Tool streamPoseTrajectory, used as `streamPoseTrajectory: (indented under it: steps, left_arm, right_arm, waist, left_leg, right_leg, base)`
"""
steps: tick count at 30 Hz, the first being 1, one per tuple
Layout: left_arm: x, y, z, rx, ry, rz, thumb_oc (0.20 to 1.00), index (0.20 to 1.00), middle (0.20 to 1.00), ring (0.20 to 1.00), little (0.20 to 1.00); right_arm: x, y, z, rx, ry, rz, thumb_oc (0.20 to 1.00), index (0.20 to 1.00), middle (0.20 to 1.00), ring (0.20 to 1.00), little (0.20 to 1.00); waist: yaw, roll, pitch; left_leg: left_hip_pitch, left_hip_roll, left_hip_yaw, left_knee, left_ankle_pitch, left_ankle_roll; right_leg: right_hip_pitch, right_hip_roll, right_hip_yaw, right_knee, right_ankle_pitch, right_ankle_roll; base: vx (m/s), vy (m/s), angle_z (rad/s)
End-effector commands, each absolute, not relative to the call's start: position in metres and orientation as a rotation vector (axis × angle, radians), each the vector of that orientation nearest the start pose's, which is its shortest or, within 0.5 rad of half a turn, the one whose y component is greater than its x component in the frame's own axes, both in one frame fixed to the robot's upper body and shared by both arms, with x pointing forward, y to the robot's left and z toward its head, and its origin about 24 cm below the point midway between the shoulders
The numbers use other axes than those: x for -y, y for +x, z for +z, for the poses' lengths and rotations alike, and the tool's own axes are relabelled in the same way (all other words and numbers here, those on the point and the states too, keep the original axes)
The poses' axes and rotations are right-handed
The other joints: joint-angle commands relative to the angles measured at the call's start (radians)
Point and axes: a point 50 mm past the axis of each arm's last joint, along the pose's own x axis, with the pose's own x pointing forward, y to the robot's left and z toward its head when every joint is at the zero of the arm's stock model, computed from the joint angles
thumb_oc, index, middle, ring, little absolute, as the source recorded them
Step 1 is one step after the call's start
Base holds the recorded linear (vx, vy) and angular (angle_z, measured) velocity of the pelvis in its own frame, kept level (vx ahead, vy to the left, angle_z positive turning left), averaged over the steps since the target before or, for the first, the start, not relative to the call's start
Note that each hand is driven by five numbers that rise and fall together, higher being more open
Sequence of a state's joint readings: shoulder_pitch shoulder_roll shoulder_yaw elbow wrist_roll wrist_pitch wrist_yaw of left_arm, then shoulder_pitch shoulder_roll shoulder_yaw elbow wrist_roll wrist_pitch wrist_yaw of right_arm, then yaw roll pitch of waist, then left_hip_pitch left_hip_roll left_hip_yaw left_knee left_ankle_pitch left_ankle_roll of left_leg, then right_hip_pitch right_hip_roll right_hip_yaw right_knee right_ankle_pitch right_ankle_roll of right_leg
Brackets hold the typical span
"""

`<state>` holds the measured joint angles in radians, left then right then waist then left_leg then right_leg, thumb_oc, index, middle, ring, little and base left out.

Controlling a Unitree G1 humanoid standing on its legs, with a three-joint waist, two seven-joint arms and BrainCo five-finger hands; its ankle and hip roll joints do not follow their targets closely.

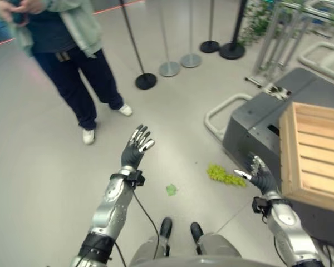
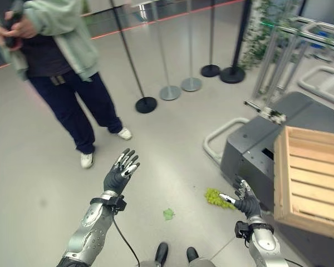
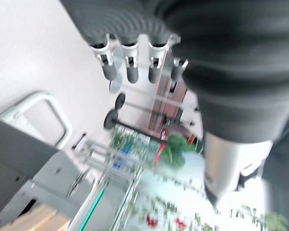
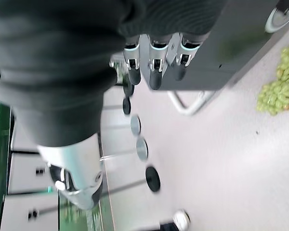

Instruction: Pick up the fruits from the basket on one side to the basket on the other side

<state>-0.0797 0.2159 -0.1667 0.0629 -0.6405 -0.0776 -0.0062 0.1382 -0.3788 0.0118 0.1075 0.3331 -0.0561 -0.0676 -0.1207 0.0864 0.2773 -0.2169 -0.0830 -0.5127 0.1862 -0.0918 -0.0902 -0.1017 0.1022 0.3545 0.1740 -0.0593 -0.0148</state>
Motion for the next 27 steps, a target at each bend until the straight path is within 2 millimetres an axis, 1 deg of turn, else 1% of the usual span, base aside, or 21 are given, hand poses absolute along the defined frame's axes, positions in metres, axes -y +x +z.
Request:
streamPoseTrajectory:
  steps: [1, 2, 3, 4, 5, 6, 7, 8, 9, 10, 11, 12, 13, 14, 17, 18, 19, 20, 21, 24, 27]
  left_arm:
    - [-0.157, 0.268, 0.078, 0.170, -0.319, -0.177, 1.000, 1.000, 1.000, 1.000, 1.000]
    - [-0.157, 0.268, 0.078, 0.170, -0.319, -0.178, 1.000, 1.000, 1.000, 1.000, 1.000]
    - [-0.158, 0.268, 0.076, 0.162, -0.295, -0.177, 1.000, 1.000, 1.000, 1.000, 1.000]
    - [-0.158, 0.268, 0.076, 0.162, -0.295, -0.177, 1.000, 1.000, 1.000, 1.000, 1.000]
    - [-0.157, 0.269, 0.074, 0.143, -0.256, -0.192, 1.000, 1.000, 1.000, 1.000, 1.000]
    - [-0.157, 0.269, 0.073, 0.138, -0.228, -0.194, 1.000, 1.000, 1.000, 1.000, 1.000]
    - [-0.159, 0.269, 0.072, 0.136, -0.217, -0.184, 1.000, 1.000, 1.000, 1.000, 1.000]
    - [-0.162, 0.270, 0.072, 0.136, -0.197, -0.164, 1.000, 1.000, 1.000, 1.000, 1.000]
    - [-0.162, 0.271, 0.073, 0.137, -0.197, -0.164, 1.000, 1.000, 1.000, 1.000, 1.000]
    - [-0.166, 0.270, 0.071, 0.130, -0.180, -0.146, 1.000, 1.000, 1.000, 1.000, 1.000]
    - [-0.168, 0.270, 0.069, 0.118, -0.176, -0.138, 1.000, 1.000, 1.000, 1.000, 1.000]
    - [-0.168, 0.270, 0.069, 0.119, -0.176, -0.138, 1.000, 1.000, 1.000, 1.000, 1.000]
    - [-0.169, 0.270, 0.067, 0.109, -0.178, -0.135, 1.000, 1.000, 1.000, 1.000, 1.000]
    - [-0.169, 0.270, 0.064, 0.095, -0.185, -0.132, 1.000, 1.000, 1.000, 1.000, 1.000]
    - [-0.167, 0.274, 0.061, 0.079, -0.219, -0.109, 1.000, 1.000, 1.000, 1.000, 1.000]
    - [-0.169, 0.274, 0.059, 0.071, -0.220, -0.097, 1.000, 1.000, 1.000, 1.000, 1.000]
    - [-0.169, 0.274, 0.059, 0.071, -0.220, -0.097, 1.000, 1.000, 1.000, 1.000, 1.000]
    - [-0.171, 0.273, 0.052, 0.043, -0.239, -0.071, 1.000, 1.000, 1.000, 1.000, 1.000]
    - [-0.172, 0.272, 0.047, 0.021, -0.257, -0.063, 1.000, 1.000, 1.000, 1.000, 1.000]
    - [-0.167, 0.270, 0.036, -0.033, -0.323, -0.063, 1.000, 1.000, 1.000, 1.000, 1.000]
    - [-0.161, 0.265, 0.010, -0.151, -0.431, -0.030, 1.000, 1.000, 1.000, 1.000, 1.000]
  right_arm:
    - [0.235, 0.227, 0.034, -0.037, -0.039, -0.107, 1.000, 1.000, 1.000, 1.000, 1.000]
    - [0.235, 0.227, 0.034, -0.036, -0.039, -0.107, 1.000, 1.000, 1.000, 1.000, 1.000]
    - [0.235, 0.224, 0.030, -0.053, -0.020, -0.117, 1.000, 1.000, 1.000, 1.000, 1.000]
    - [0.236, 0.224, 0.030, -0.053, -0.020, -0.117, 1.000, 1.000, 1.000, 1.000, 1.000]
    - [0.233, 0.221, 0.025, -0.073, 0.006, -0.122, 1.000, 1.000, 1.000, 1.000, 1.000]
    - [0.232, 0.220, 0.023, -0.083, 0.012, -0.121, 1.000, 1.000, 1.000, 1.000, 1.000]
    - [0.230, 0.221, 0.022, -0.086, 0.013, -0.117, 1.000, 1.000, 1.000, 1.000, 1.000]
    - [0.228, 0.224, 0.023, -0.077, 0.022, -0.118, 1.000, 1.000, 1.000, 1.000, 1.000]
    - [0.228, 0.224, 0.023, -0.076, 0.022, -0.117, 1.000, 1.000, 1.000, 1.000, 1.000]
    - [0.225, 0.226, 0.022, -0.082, 0.034, -0.117, 1.000, 1.000, 1.000, 1.000, 1.000]
    - [0.224, 0.227, 0.021, -0.084, 0.040, -0.117, 1.000, 1.000, 1.000, 1.000, 1.000]
    - [0.224, 0.227, 0.021, -0.083, 0.040, -0.117, 1.000, 1.000, 1.000, 1.000, 1.000]
    - [0.225, 0.226, 0.019, -0.096, 0.037, -0.130, 1.000, 1.000, 1.000, 1.000, 1.000]
    - [0.226, 0.226, 0.018, -0.098, 0.036, -0.136, 1.000, 1.000, 1.000, 1.000, 1.000]
    - [0.230, 0.228, 0.017, -0.102, 0.037, -0.173, 1.000, 1.000, 1.000, 1.000, 1.000]
    - [0.228, 0.229, 0.017, -0.101, 0.033, -0.169, 1.000, 1.000, 1.000, 1.000, 1.000]
    - [0.228, 0.229, 0.017, -0.101, 0.033, -0.169, 1.000, 1.000, 1.000, 1.000, 1.000]
    - [0.224, 0.232, 0.017, -0.103, 0.028, -0.149, 1.000, 1.000, 1.000, 1.000, 1.000]
    - [0.224, 0.231, 0.014, -0.116, 0.021, -0.141, 1.000, 1.000, 1.000, 1.000, 1.000]
    - [0.222, 0.231, 0.012, -0.132, 0.012, -0.127, 1.000, 1.000, 1.000, 1.000, 1.000]
    - [0.224, 0.231, -0.005, -0.217, 0.035, -0.138, 1.000, 1.000, 1.000, 1.000, 1.000]
  waist:
    - [0.027, -0.046, -0.013]
    - [0.029, -0.044, -0.014]
    - [0.014, -0.064, -0.025]
    - [0.015, -0.063, -0.026]
    - [-0.005, -0.088, -0.035]
    - [-0.011, -0.098, -0.044]
    - [-0.011, -0.104, -0.047]
    - [-0.010, -0.107, -0.049]
    - [-0.009, -0.105, -0.051]
    - [-0.010, -0.114, -0.053]
    - [-0.005, -0.116, -0.060]
    - [-0.005, -0.114, -0.062]
    - [-0.009, -0.114, -0.064]
    - [-0.010, -0.116, -0.065]
    - [-0.005, -0.125, -0.074]
    - [0.001, -0.126, -0.074]
    - [0.003, -0.125, -0.074]
    - [0.017, -0.130, -0.072]
    - [0.015, -0.129, -0.070]
    - [-0.002, -0.125, -0.064]
    - [-0.011, -0.106, -0.070]
  left_leg:
    - [0.010, 0.059, 0.096, -0.050, 0.099, -0.046]
    - [0.010, 0.064, 0.096, -0.059, 0.106, -0.048]
    - [0.028, 0.073, 0.150, -0.063, 0.095, -0.030]
    - [0.027, 0.074, 0.151, -0.064, 0.095, -0.031]
    - [0.048, 0.069, 0.215, -0.077, 0.082, -0.011]
    - [0.063, 0.073, 0.246, -0.083, 0.072, 0.000]
    - [0.074, 0.078, 0.261, -0.089, 0.066, 0.007]
    - [0.085, 0.092, 0.291, -0.097, 0.052, 0.014]
    - [0.082, 0.094, 0.291, -0.100, 0.055, 0.013]
    - [0.105, 0.104, 0.353, -0.117, 0.038, 0.028]
    - [0.110, 0.106, 0.381, -0.124, 0.034, 0.030]
    - [0.106, 0.108, 0.380, -0.126, 0.038, 0.030]
    - [0.110, 0.116, 0.416, -0.134, 0.039, 0.032]
    - [0.116, 0.121, 0.448, -0.140, 0.037, 0.035]
    - [0.126, 0.147, 0.563, -0.149, 0.012, 0.027]
    - [0.134, 0.155, 0.588, -0.150, 0.006, 0.023]
    - [0.135, 0.156, 0.589, -0.151, 0.006, 0.023]
    - [0.152, 0.166, 0.641, -0.133, -0.011, 0.017]
    - [0.159, 0.168, 0.650, -0.118, -0.017, 0.017]
    - [0.158, 0.172, 0.663, -0.072, -0.041, 0.017]
    - [0.163, 0.182, 0.666, 0.042, -0.096, 0.009]
  right_leg:
    - [0.159, -0.040, 0.059, -0.031, -0.200, 0.114]
    - [0.156, -0.037, 0.061, -0.033, -0.195, 0.114]
    - [0.149, -0.050, 0.034, 0.005, -0.208, 0.126]
    - [0.148, -0.050, 0.035, 0.004, -0.207, 0.126]
    - [0.127, -0.059, 0.010, 0.055, -0.214, 0.149]
    - [0.110, -0.057, -0.005, 0.080, -0.209, 0.167]
    - [0.086, -0.055, -0.028, 0.116, -0.200, 0.181]
    - [0.035, -0.063, -0.092, 0.164, -0.183, 0.198]
    - [0.029, -0.060, -0.091, 0.163, -0.178, 0.198]
    - [-0.019, -0.113, -0.248, 0.157, -0.155, 0.195]
    - [-0.017, -0.148, -0.320, 0.125, -0.143, 0.184]
    - [-0.019, -0.146, -0.320, 0.120, -0.137, 0.184]
    - [-0.026, -0.174, -0.366, 0.097, -0.121, 0.178]
    - [-0.024, -0.189, -0.385, 0.064, -0.105, 0.178]
    - [-0.020, -0.270, -0.479, -0.091, -0.010, 0.189]
    - [-0.021, -0.280, -0.522, -0.108, 0.007, 0.187]
    - [-0.020, -0.279, -0.521, -0.110, 0.008, 0.187]
    - [-0.024, -0.287, -0.642, -0.109, 0.018, 0.178]
    - [-0.024, -0.280, -0.653, -0.091, 0.006, 0.174]
    - [-0.028, -0.288, -0.623, -0.094, -0.001, 0.175]
    - [0.005, -0.276, -0.595, -0.119, -0.014, 0.158]
  base:
    - [0.22, 0.176, -1.52]
    - [0.26, 0.218, -1.41]
    - [0.16, 0.131, -0.90]
    - [0.32, 0.296, -0.55]
    - [0.24, 0.225, -0.41]
    - [0.29, 0.268, -0.50]
    - [0.20, 0.183, -0.90]
    - [0.10, 0.119, -0.90]
    - [0.10, 0.211, -0.88]
    - [0.07, 0.188, -0.67]
    - [0.07, 0.191, -1.29]
    - [0.04, 0.104, -1.65]
    - [0.01, 0.080, -1.64]
    - [0.01, 0.094, -0.93]
    - [-0.04, 0.034, -0.99]
    - [0.00, -0.003, -1.15]
    - [0.05, 0.010, -1.52]
    - [0.07, -0.010, -1.19]
    - [0.08, -0.044, -1.46]
    - [0.05, -0.101, -0.80]
    - [0.10, -0.123, -0.35]
